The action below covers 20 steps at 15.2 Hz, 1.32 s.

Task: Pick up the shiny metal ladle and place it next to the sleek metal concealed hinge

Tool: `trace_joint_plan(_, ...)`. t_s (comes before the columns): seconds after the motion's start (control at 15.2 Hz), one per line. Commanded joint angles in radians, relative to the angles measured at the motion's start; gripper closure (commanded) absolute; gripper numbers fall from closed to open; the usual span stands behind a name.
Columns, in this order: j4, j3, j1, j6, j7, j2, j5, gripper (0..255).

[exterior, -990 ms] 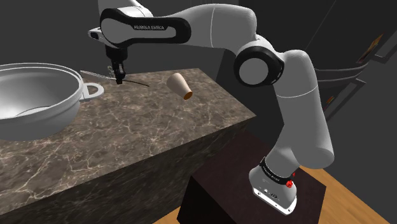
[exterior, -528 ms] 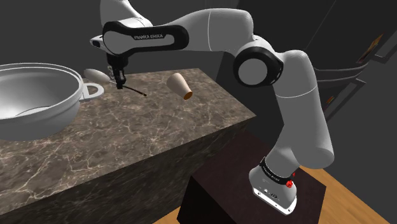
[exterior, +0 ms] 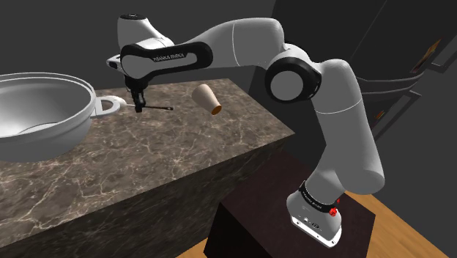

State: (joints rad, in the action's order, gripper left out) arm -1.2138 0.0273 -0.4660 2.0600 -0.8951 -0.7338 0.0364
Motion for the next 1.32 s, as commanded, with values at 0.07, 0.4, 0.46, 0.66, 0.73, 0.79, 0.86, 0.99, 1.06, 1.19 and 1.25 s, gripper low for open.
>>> trace_joint_plan(0.07,-0.006,0.0,-0.001,-0.001,0.001,0.001,0.0,255)
trace_joint_plan(0.4,-0.006,0.0,-0.001,-0.001,0.001,0.001,0.0,0)
trace_joint_plan(0.46,-0.006,0.0,-0.001,-0.001,0.001,0.001,0.0,0)
trace_joint_plan(0.66,-0.006,0.0,-0.001,-0.001,0.001,0.001,0.0,0)
trace_joint_plan(0.73,-0.006,0.0,-0.001,-0.001,0.001,0.001,0.0,0)
trace_joint_plan(0.79,0.001,0.0,-0.002,-0.024,0.001,0.017,0.0,0)
trace_joint_plan(0.86,0.011,-0.001,-0.003,-0.048,0.001,0.031,0.0,0)
trace_joint_plan(0.99,0.033,-0.001,-0.005,-0.093,0.0,0.053,0.0,0)
trace_joint_plan(1.06,0.033,-0.001,-0.005,-0.093,0.0,0.053,0.0,0)
trace_joint_plan(1.19,0.033,-0.001,-0.005,-0.093,0.0,0.053,0.0,0)
trace_joint_plan(1.25,0.033,-0.001,-0.005,-0.093,0.0,0.053,0.0,0)
